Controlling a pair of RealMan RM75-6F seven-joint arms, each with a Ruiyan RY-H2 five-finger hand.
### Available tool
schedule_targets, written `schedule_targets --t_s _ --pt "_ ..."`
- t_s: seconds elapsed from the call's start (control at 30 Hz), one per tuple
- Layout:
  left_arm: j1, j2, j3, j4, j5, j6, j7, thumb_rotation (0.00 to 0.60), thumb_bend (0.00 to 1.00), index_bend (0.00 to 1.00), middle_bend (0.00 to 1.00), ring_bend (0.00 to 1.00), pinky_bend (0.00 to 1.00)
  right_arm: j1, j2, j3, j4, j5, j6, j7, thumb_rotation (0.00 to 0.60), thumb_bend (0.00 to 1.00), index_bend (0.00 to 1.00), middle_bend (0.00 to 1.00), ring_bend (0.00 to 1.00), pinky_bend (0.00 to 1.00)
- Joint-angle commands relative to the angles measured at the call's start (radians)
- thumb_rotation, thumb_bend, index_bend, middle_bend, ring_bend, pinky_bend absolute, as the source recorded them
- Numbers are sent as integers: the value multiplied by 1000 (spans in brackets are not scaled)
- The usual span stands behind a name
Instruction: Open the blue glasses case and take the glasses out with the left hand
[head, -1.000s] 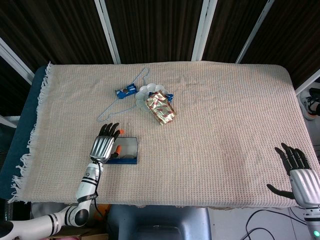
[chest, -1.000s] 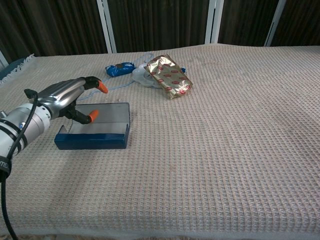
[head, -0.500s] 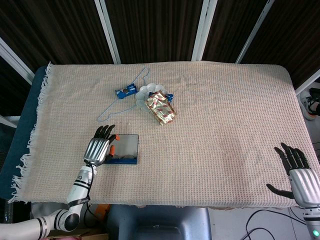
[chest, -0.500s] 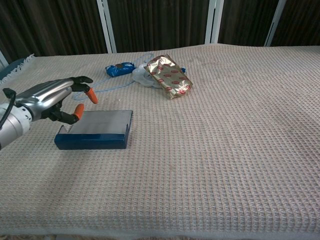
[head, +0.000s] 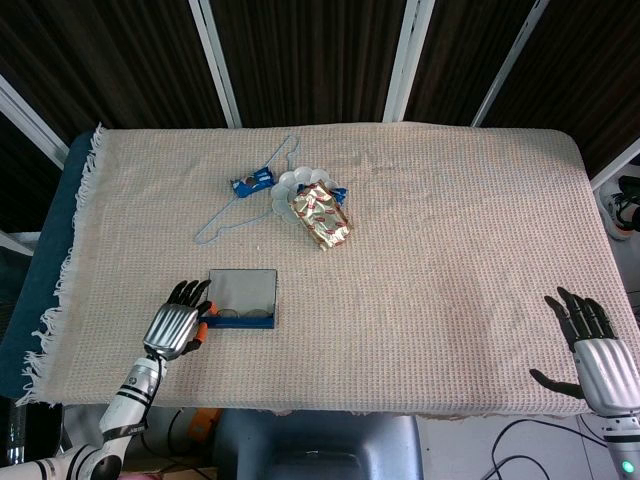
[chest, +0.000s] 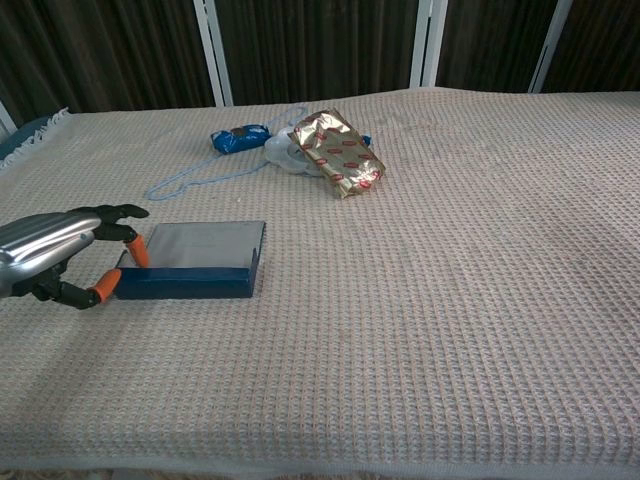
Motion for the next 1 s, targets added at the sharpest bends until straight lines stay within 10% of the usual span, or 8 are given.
schedule_targets --t_s 0.03,1.0 --pt "12 3 15 8 19 13 -9 600 558 403 22 0 7 1 -1 0 0 0 -1 -3 600 134 0 0 0 0" --pt "69 63 182 -193 278 26 -92 600 543 433 0 0 0 -8 2 -12 4 -30 21 13 600 134 0 0 0 0"
